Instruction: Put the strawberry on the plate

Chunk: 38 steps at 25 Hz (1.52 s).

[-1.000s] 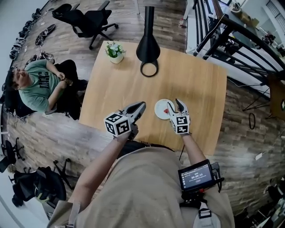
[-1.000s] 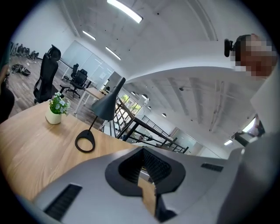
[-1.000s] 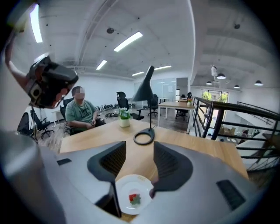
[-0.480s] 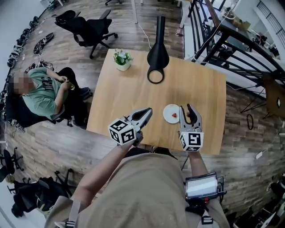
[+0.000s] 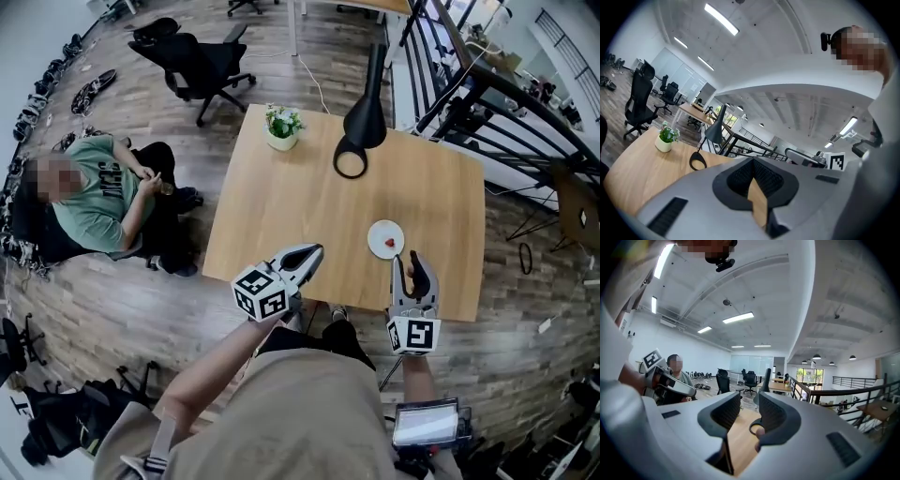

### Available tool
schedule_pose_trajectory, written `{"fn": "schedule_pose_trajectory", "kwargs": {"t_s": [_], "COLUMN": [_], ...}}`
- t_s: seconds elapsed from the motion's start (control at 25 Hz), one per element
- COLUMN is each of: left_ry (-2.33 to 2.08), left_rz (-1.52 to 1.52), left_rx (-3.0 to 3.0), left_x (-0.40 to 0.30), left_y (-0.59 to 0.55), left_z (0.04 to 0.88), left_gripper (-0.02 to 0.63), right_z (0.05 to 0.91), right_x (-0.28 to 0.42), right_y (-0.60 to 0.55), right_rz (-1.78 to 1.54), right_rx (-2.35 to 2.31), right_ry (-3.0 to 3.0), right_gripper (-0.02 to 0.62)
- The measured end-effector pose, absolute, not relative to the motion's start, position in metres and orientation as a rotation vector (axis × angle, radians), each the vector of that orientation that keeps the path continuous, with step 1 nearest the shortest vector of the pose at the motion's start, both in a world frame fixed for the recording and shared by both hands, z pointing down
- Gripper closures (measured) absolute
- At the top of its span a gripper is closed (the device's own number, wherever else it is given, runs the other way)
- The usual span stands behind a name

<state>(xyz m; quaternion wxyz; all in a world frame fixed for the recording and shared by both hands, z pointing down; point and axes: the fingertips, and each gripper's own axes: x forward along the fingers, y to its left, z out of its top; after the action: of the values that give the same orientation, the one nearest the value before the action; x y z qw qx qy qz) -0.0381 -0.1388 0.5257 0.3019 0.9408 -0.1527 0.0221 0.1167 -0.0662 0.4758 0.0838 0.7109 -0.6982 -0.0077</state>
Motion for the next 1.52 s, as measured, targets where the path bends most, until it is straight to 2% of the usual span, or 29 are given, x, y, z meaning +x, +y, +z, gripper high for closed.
{"fn": "schedule_pose_trajectory", "kwargs": {"t_s": [0.24,0.76,0.84,1.0,1.52], "left_ry": [-0.444,-0.591,-0.588,-0.597,-0.588], "left_rz": [0.131,0.148,0.148,0.13,0.112], "left_rx": [2.475,2.421,2.424,2.422,2.439], "left_x": [-0.072,-0.117,-0.116,-0.121,-0.131], "left_y": [-0.132,-0.115,-0.112,-0.108,-0.107], "left_z": [0.558,0.58,0.58,0.576,0.567], "left_gripper": [0.604,0.604,0.604,0.604,0.604], "right_z": [0.501,0.557,0.564,0.566,0.555], "right_x": [0.088,0.076,0.071,0.06,0.059], "right_y": [-0.045,-0.042,-0.04,-0.04,-0.044], "right_rz": [0.048,0.299,0.3,0.284,0.254], "right_rx": [2.104,2.017,1.942,1.881,1.946], "right_ry": [-2.055,-2.113,-2.102,-2.137,-2.143], "right_gripper": [0.463,0.463,0.508,0.541,0.543]}}
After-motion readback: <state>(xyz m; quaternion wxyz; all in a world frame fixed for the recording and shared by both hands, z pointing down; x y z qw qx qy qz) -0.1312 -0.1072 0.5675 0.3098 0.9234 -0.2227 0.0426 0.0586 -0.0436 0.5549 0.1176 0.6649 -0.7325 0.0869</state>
